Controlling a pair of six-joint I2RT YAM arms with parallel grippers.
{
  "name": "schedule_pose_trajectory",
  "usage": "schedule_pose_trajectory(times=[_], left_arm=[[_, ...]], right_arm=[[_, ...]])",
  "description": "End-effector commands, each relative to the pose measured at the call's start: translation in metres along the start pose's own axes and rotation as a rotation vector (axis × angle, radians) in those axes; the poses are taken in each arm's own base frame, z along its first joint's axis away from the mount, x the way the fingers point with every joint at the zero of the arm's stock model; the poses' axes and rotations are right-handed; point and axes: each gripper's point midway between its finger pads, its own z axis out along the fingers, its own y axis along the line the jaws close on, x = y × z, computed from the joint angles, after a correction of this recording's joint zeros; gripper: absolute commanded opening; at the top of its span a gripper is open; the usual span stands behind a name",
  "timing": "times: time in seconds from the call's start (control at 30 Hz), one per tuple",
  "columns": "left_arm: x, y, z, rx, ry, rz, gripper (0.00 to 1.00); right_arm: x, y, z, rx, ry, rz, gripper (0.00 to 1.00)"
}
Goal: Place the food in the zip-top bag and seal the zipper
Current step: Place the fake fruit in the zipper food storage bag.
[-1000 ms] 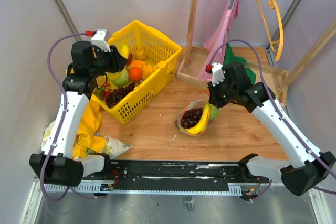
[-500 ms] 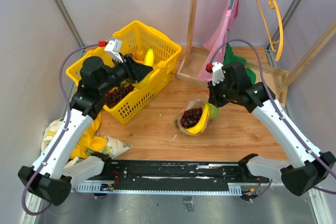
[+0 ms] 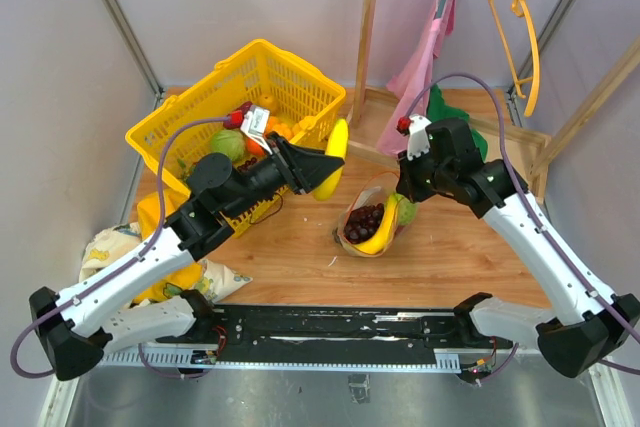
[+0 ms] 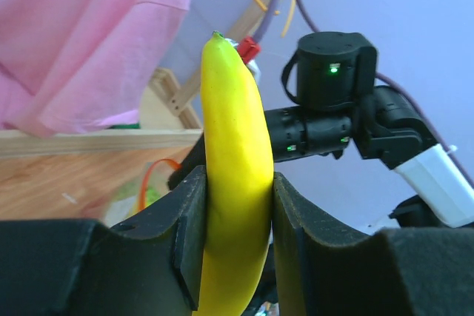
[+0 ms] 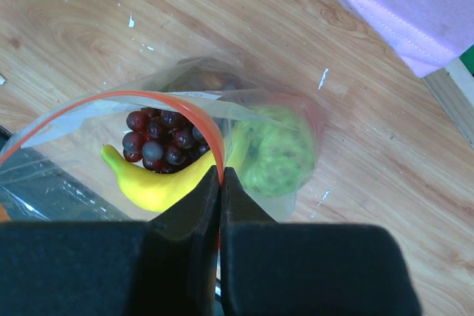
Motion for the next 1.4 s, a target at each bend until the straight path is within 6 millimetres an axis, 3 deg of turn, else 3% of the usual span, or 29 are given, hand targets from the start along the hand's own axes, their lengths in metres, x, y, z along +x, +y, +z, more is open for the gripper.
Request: schedule_pose_trajectory(times=[0.0, 0.17, 0.47, 0.93, 1.13, 1.37], left_arm=[[-0.020, -0.034, 0.008, 0.082, -0.140, -0.054, 0.00], [-0.005, -0.055, 0.012, 0.154, -0.144, -0.134, 0.00], [0.035, -0.066, 0.020, 0.188, -0.128, -0.210, 0.00], [0.106, -0.026, 0.039, 0.069, 0.008, -0.128, 0.00], [0.144, 0.002, 0.037, -0.026, 0.131, -0.052, 0.01], [0.172, 0.025, 0.032, -0.120, 0.268, 0.098, 0.08]], right_arm=[[-0.007, 0.003, -0.001, 0.005, -0.062, 0.040, 0.01], [-0.010, 0.001, 0.001, 0.015, -0.094, 0.072, 0.01], [-0.013, 0.000, -0.001, 0.028, -0.144, 0.111, 0.01], [-0.005, 0.001, -0.006, 0.021, -0.138, 0.104, 0.01], [-0.005, 0.000, -0.008, 0.026, -0.141, 0.097, 0.02], [-0.005, 0.002, -0.010, 0.015, -0.133, 0.078, 0.02]])
